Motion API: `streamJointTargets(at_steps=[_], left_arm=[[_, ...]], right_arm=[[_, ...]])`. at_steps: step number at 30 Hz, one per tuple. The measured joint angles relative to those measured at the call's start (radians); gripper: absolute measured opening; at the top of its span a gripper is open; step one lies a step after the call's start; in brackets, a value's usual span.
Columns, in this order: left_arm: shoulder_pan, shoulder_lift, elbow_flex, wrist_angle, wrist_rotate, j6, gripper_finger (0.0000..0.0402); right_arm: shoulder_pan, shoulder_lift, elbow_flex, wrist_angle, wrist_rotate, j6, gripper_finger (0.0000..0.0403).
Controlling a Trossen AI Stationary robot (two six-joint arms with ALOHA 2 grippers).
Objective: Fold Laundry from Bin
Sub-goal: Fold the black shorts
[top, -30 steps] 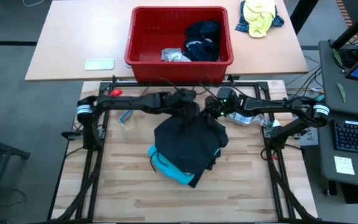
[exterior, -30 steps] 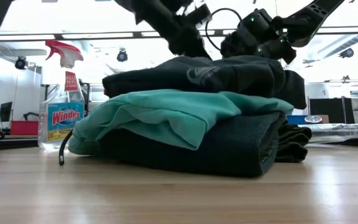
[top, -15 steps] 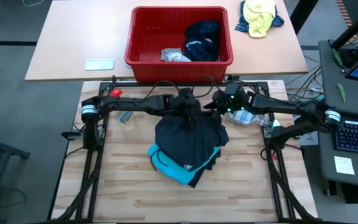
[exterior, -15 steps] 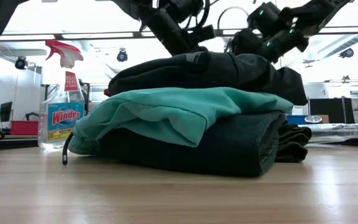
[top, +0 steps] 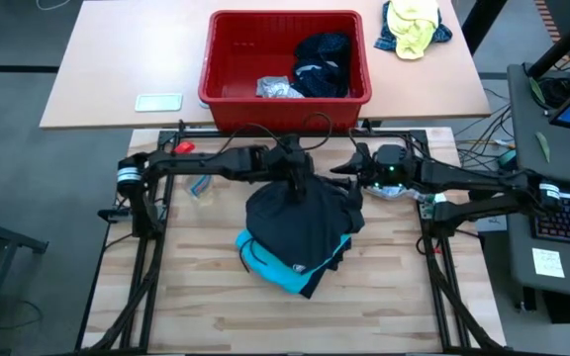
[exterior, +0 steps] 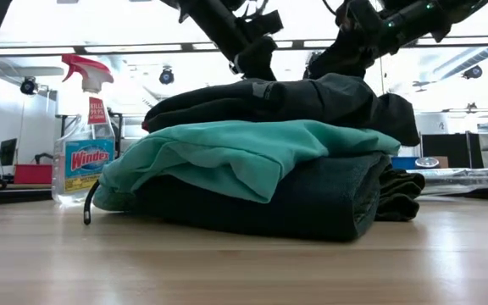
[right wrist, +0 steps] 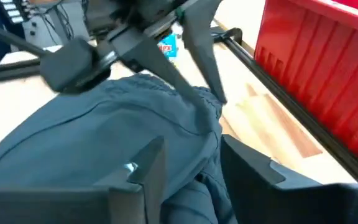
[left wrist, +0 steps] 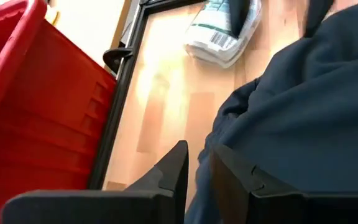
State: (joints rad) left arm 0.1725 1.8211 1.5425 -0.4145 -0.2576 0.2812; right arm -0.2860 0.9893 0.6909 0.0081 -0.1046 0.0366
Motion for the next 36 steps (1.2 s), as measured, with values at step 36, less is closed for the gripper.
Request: streamJointTargets(at_steps=[36], left_arm=[[-0.287, -0.039, -0.047, -0.211, -0.102, -0.374, 0.0042]], right_arm=[[0.079, 0.025, -0.207, 0.328, -0.057, -0.109, 0.0009]])
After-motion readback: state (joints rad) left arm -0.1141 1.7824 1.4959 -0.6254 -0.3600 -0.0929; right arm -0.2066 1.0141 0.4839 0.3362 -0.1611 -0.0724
